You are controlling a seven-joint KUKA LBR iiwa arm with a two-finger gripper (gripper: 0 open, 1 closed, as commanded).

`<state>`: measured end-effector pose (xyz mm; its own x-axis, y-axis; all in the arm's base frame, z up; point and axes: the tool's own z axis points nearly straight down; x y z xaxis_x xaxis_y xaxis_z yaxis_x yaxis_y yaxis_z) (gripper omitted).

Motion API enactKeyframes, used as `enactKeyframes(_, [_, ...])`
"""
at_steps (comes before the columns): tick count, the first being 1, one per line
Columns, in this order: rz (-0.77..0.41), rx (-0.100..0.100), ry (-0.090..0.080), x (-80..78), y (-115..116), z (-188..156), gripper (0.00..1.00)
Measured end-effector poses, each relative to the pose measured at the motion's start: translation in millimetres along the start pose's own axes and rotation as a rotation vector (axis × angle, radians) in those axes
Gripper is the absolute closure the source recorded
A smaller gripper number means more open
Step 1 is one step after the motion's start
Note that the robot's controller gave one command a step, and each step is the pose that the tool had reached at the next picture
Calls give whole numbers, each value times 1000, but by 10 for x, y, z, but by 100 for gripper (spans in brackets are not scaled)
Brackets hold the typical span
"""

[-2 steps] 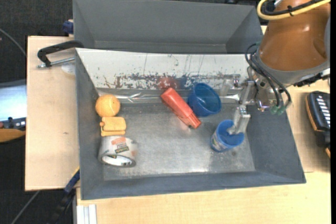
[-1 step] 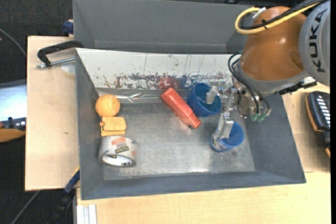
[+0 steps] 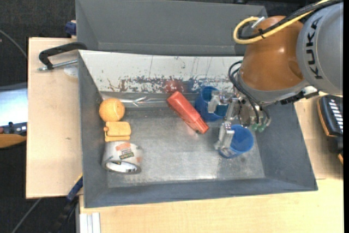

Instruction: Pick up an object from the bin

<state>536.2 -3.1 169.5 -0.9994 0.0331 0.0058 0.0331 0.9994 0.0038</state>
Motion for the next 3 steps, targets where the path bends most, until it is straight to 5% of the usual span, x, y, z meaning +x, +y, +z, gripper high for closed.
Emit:
enactKeyframes(1, [21, 1, -14, -133, -30, 238, 0])
enactKeyframes(2, [-1, 0, -8, -390, -18, 535, 0])
enactKeyframes(3, [144, -2, -11, -326, -82, 759, 0])
